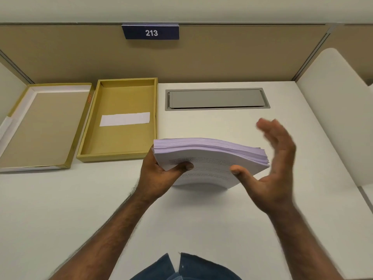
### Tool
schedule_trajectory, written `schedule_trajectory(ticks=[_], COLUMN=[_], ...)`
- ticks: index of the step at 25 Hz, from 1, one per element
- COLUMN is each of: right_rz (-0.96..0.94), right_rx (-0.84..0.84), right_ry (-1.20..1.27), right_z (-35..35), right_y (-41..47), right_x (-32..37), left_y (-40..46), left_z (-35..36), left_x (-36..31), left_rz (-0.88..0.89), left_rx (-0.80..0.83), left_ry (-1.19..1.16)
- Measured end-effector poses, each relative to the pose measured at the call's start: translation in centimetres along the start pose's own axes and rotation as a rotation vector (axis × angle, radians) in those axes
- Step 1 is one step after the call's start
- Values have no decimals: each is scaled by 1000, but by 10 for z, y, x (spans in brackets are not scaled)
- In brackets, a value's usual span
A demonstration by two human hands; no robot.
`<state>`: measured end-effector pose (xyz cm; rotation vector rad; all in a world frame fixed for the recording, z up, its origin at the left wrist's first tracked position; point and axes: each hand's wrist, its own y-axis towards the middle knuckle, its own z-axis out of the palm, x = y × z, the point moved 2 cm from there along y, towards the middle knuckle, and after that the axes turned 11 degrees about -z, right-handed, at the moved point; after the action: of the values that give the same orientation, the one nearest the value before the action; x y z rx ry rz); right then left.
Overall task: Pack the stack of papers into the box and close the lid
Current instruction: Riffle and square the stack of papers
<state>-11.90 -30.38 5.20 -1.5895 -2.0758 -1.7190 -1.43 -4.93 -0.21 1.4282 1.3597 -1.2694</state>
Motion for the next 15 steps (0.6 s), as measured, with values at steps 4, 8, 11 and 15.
schedule_trajectory(ticks=[4,8,11,15], right_rz=[-359,-311,-321,-320], right_rx=[222,559,478,621], right_ry=[-389,-608,-561,-621], right_z=[-13,1,-8,-3], right_y=[39,39,46,42], right_x=[38,51,52,50], left_y=[0,-1,0,1], left_z=[0,0,2,0], left_x=[-2,-5,-9,-9], left_rz=[1,18,32,24], left_rx=[4,7,19,19], left_ry=[-9,-31,-18,-9])
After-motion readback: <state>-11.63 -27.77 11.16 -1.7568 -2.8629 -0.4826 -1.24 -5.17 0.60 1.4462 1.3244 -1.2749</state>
